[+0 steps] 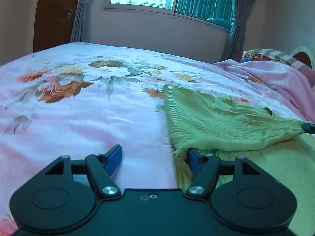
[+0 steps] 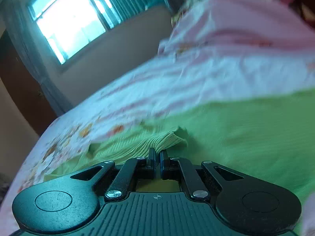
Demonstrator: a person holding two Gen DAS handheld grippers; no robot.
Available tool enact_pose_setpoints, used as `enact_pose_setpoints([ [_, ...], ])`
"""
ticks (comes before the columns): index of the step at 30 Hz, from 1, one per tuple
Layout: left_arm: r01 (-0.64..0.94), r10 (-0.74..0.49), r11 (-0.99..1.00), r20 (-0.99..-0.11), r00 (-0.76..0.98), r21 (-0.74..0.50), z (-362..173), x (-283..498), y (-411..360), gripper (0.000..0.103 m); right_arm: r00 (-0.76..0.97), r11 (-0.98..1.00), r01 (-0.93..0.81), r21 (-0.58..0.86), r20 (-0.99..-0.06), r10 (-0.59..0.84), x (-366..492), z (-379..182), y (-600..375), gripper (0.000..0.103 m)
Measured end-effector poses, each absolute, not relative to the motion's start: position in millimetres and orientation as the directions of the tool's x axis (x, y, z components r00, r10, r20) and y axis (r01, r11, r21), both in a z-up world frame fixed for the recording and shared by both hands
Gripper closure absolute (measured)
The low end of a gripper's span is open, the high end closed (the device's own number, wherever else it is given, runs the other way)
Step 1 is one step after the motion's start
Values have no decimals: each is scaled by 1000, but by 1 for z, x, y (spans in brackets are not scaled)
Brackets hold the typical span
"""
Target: Fold small clothes
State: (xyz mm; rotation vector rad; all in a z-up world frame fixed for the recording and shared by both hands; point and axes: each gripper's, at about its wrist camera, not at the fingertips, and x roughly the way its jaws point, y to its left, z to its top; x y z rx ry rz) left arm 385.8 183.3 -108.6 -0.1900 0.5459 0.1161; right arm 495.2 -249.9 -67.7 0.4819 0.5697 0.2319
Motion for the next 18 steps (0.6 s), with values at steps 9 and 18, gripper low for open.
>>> enact_pose_setpoints([
  [9,-68,50,998,-554,831,-11,-94,365,172,38,809,928,-131,349,-504,304,481,-72,-266,95],
  [18,120,-158,986,-423,892,-115,-65,459,127,36,836,950,-181,253,-470,284,511,-69,-244,95],
])
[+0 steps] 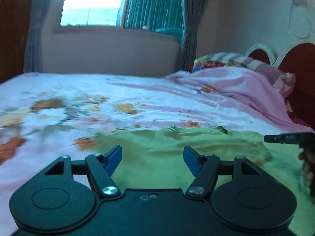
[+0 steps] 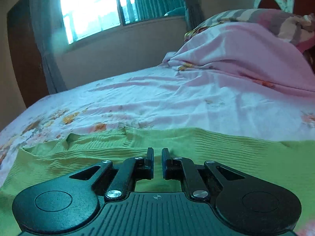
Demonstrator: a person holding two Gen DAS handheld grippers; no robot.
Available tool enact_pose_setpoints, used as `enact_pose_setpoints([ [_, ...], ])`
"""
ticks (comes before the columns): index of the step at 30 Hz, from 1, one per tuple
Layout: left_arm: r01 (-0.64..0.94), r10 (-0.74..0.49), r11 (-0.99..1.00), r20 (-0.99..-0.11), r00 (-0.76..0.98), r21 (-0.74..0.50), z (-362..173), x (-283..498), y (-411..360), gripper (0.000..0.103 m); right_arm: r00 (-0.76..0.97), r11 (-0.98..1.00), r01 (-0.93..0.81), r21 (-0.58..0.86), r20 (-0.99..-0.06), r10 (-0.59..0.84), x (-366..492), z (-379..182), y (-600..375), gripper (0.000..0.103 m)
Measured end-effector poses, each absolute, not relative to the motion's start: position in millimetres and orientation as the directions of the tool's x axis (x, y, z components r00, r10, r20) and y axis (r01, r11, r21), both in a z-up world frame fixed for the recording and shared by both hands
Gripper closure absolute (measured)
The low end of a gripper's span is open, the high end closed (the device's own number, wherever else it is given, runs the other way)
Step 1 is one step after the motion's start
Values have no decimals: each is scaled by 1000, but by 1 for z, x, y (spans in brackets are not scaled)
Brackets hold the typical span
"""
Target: Fold small clothes
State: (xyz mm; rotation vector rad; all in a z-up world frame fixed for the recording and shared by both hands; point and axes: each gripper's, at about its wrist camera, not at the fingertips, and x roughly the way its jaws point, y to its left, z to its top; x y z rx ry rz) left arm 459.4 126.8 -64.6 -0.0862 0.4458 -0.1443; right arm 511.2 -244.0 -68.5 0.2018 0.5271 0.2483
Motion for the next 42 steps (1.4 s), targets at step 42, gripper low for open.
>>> enact_pose_setpoints([
  [42,-207,115,974,-575,810,-97,-109,339,242,27,890,542,422,726,-445,-98,367,-117,-650,64],
])
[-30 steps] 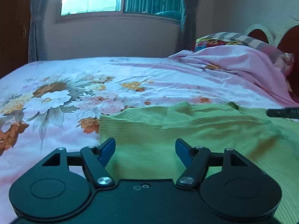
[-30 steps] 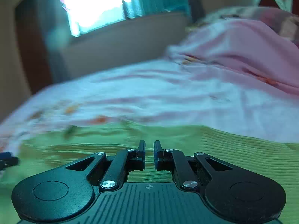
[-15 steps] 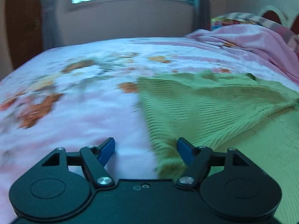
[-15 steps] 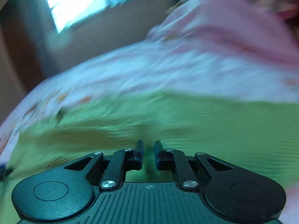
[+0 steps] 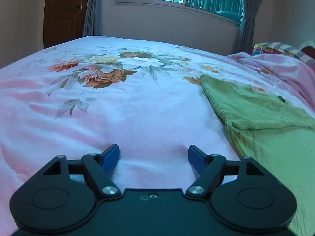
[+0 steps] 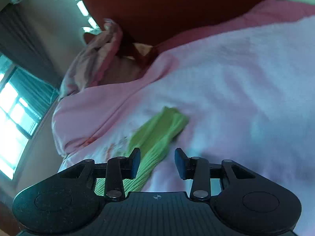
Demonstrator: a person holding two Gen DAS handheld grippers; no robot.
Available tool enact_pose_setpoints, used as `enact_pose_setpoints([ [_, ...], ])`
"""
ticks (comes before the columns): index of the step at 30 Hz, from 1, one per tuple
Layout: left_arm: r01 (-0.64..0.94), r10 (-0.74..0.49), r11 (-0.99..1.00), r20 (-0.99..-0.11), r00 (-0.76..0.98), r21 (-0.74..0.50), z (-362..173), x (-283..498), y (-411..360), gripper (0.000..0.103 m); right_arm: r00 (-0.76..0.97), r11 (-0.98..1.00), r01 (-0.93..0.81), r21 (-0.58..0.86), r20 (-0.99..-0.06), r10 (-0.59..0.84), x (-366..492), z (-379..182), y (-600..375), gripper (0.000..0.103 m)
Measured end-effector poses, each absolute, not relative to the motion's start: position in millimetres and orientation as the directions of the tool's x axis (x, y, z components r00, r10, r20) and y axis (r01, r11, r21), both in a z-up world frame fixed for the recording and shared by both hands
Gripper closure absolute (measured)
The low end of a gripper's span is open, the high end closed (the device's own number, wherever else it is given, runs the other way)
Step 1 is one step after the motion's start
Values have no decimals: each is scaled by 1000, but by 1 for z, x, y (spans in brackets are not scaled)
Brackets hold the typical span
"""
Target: Fold small clothes
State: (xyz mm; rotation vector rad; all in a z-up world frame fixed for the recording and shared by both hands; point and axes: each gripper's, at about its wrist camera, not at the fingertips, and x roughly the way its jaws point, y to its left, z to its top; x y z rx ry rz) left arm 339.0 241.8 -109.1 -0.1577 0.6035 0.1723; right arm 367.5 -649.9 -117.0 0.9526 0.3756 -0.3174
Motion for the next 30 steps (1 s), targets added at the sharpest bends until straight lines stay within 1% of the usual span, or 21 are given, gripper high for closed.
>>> enact_pose_setpoints([
  [3,-208,118,974,-574,810,-94,-110,335,241,27,877,538,439,719,-474,-82,383,-127,-659,64],
  [8,-212,126,973,-572,810,-86,-112,335,241,25,896,555,390,735,-443,-43,414,-133,-670,64],
  [9,-214,130,974,-572,810,-81,-112,334,239,25,895,568,385,727,-444,-38,406,-136,-674,66],
  [10,-214,133,974,-573,809,-75,-112,335,238,25,890,589,384,711,-454,-33,409,-134,-674,99],
  [11,-215,136,974,-574,808,-72,-112,335,238,25,882,624,389,678,-470,-39,413,-129,-672,100],
  [12,-215,137,974,-574,807,-70,-112,335,238,25,884,658,385,647,-463,-62,416,-123,-670,100],
  [14,-214,137,974,-574,807,-70,-112,335,238,25,915,678,336,653,-397,-72,410,-107,-668,100],
  [15,-214,136,974,-574,808,-71,-112,335,238,25,918,688,339,642,-385,-93,406,-104,-669,100],
  [16,-214,135,974,-573,808,-73,-112,335,238,25,908,702,363,613,-402,-118,405,-105,-671,100],
  [18,-214,135,974,-572,809,-73,-112,335,238,25,838,683,454,571,-534,-111,415,-125,-682,100],
  [19,-215,137,974,-572,808,-70,-112,335,238,25,828,662,464,589,-555,-86,415,-135,-687,100],
  [21,-215,140,975,-574,807,-64,-111,336,237,25,845,662,446,603,-528,-89,411,-134,-686,100],
  [24,-216,141,974,-578,804,-63,-111,336,238,25,838,687,452,570,-535,-107,413,-129,-677,100],
  [27,-220,148,974,-592,792,-52,-104,339,238,25,843,707,451,545,-520,-138,413,-113,-665,100],
  [30,-265,212,964,-586,783,-5,-93,337,247,26,867,770,401,497,-477,-143,415,-82,-637,100],
])
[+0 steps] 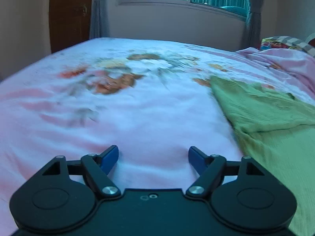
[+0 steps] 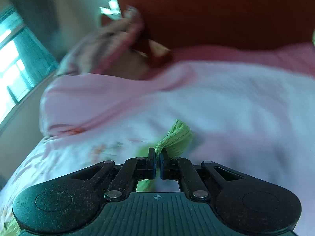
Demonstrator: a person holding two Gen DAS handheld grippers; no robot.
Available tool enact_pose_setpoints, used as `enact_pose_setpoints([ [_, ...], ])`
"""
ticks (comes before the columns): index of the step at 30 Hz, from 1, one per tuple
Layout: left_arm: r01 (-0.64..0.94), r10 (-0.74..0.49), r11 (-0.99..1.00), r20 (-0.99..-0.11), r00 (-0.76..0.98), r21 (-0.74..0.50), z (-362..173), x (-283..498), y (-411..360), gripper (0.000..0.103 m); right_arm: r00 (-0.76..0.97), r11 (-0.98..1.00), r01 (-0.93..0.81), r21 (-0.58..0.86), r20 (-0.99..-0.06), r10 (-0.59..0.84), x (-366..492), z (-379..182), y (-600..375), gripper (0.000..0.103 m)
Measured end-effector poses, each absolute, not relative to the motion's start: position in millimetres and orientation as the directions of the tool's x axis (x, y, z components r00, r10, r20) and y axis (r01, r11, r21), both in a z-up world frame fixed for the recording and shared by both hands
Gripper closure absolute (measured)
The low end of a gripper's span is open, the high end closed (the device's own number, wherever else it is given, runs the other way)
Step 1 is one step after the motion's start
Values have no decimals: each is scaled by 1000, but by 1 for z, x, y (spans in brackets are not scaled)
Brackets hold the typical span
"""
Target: Fold small clothes
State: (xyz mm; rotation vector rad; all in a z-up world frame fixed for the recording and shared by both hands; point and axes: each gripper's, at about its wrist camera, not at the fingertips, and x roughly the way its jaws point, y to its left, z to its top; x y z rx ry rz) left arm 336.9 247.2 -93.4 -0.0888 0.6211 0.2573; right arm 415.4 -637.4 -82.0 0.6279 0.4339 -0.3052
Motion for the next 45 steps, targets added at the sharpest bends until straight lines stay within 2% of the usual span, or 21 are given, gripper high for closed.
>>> enact_pose_setpoints([
  [7,-343,356,927,-652,669,154,-95,327,299,24,939,881,159,445,-343,4,450,-10,-502,100],
  [10,-359,298,933,-620,725,29,-107,304,315,25,948,912,7,410,-293,124,460,10,-407,100],
  [13,-357,299,934,-596,746,22,-109,299,313,25,927,923,-160,350,-267,262,467,13,-296,100],
  [16,-359,290,933,-589,755,0,-110,299,315,25,872,908,-308,286,-298,389,470,-4,-181,100],
  [19,-358,267,933,-580,770,-45,-110,294,321,25,794,875,-445,189,-369,484,463,-39,-78,100],
  [22,-356,251,932,-573,780,-76,-110,292,324,24,738,850,-521,83,-456,497,450,-80,-13,100],
  [25,-354,245,931,-566,787,-89,-111,290,325,24,749,849,-528,0,-470,466,437,-97,3,100],
  [33,-353,238,929,-557,796,-108,-112,289,328,24,748,830,-557,-7,-438,498,430,-83,7,100],
  [34,-354,239,929,-557,795,-106,-112,288,327,24,721,817,-577,7,-465,514,433,-86,12,98],
  [35,-354,240,929,-558,794,-104,-112,288,326,24,667,793,-608,32,-522,532,436,-88,18,81],
  [36,-355,241,929,-558,794,-102,-112,288,326,24,620,772,-633,52,-564,546,435,-91,23,77],
  [38,-355,241,929,-560,793,-103,-111,288,327,24,609,731,-677,85,-494,621,419,-83,13,72],
  [42,-349,229,930,-563,794,-113,-104,289,324,26,659,768,-628,127,-438,611,397,-66,-32,72],
  [45,-298,131,917,-507,852,-265,-86,291,308,27,737,831,-539,138,-402,544,380,-55,-93,72],
])
